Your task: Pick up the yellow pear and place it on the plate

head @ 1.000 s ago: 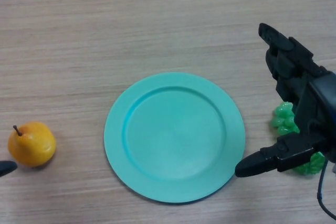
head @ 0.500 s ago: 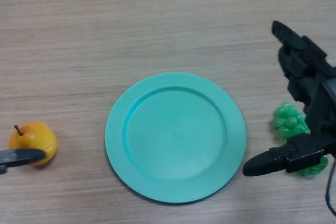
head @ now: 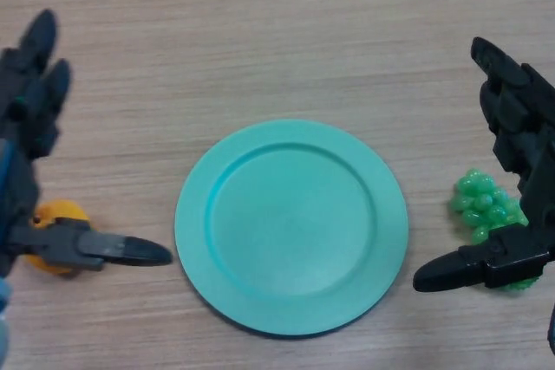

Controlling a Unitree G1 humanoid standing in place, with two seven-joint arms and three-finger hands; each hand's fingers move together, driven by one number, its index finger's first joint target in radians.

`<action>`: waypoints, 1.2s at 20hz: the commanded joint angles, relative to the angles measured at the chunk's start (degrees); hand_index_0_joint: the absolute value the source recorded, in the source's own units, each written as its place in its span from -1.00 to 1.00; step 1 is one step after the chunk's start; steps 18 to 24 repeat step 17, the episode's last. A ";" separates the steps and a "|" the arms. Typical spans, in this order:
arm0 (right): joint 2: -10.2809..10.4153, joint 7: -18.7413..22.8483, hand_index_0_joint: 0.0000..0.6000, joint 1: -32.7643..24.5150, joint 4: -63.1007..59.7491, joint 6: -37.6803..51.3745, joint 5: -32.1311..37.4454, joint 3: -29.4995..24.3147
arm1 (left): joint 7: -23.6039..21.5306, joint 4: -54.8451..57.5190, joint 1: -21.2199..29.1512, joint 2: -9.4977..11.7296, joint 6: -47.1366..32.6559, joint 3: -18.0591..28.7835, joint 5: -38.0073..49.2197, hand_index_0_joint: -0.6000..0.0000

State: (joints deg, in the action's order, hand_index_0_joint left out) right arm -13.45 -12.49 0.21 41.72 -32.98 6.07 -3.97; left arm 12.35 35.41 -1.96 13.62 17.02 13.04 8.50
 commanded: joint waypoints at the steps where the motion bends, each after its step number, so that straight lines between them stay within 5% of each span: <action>1: -1.19 1.56 -1.00 -1.00 3.73 9.85 0.43 -3.84 | -1.78 3.43 2.43 2.21 -4.05 0.99 1.94 1.00; 7: -1.39 1.24 -1.00 -0.04 3.43 12.69 -0.32 -5.61 | -2.45 5.53 4.86 2.67 0.33 -1.03 9.99 1.00; 12: -1.35 1.17 -1.00 0.04 4.20 11.62 0.42 -6.01 | -1.62 4.87 5.59 1.84 -1.28 -5.72 4.58 1.00; 24: -1.00 1.28 -1.00 0.55 5.35 11.19 0.39 -5.85 | -3.65 3.87 6.27 1.48 -1.57 -6.15 2.58 1.00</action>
